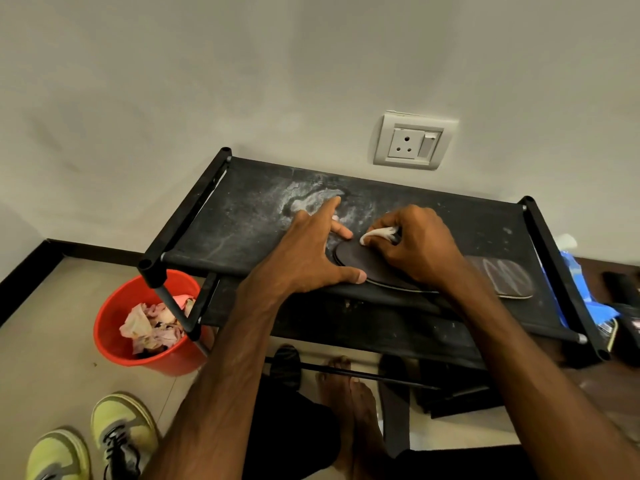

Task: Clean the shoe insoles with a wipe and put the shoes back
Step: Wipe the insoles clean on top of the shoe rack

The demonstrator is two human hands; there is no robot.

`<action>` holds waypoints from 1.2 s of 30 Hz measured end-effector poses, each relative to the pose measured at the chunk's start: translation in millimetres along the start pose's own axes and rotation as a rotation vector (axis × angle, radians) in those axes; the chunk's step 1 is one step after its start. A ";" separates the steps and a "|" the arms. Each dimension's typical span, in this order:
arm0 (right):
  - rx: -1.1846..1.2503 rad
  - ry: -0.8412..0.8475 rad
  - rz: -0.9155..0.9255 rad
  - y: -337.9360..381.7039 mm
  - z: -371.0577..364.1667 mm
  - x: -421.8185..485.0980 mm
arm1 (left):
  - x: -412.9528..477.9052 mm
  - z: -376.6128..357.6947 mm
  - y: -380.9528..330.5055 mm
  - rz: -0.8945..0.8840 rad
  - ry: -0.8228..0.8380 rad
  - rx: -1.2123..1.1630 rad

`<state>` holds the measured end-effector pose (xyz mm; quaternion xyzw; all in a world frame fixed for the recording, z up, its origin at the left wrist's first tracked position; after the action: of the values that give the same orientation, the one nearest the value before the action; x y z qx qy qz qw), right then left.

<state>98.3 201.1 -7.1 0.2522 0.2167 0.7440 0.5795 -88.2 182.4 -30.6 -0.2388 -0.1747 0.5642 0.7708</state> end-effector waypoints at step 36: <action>-0.064 0.178 0.027 15.5 7.1 -17.4 | 1.2 -2.7 -7.4 0.074 0.070 -0.001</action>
<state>94.5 180.7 5.9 0.1697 0.2401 0.7777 0.5557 -80.5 181.2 -28.6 -0.2652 -0.1390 0.5834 0.7550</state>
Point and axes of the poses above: each hand's wrist, its own x-axis towards the middle knuckle, its own z-axis out of the back of the hand, y = z × x, the point moved 4 cm from there along x, towards the middle knuckle, and after that the axes turned 13 degrees about x, right-handed, at the moved point
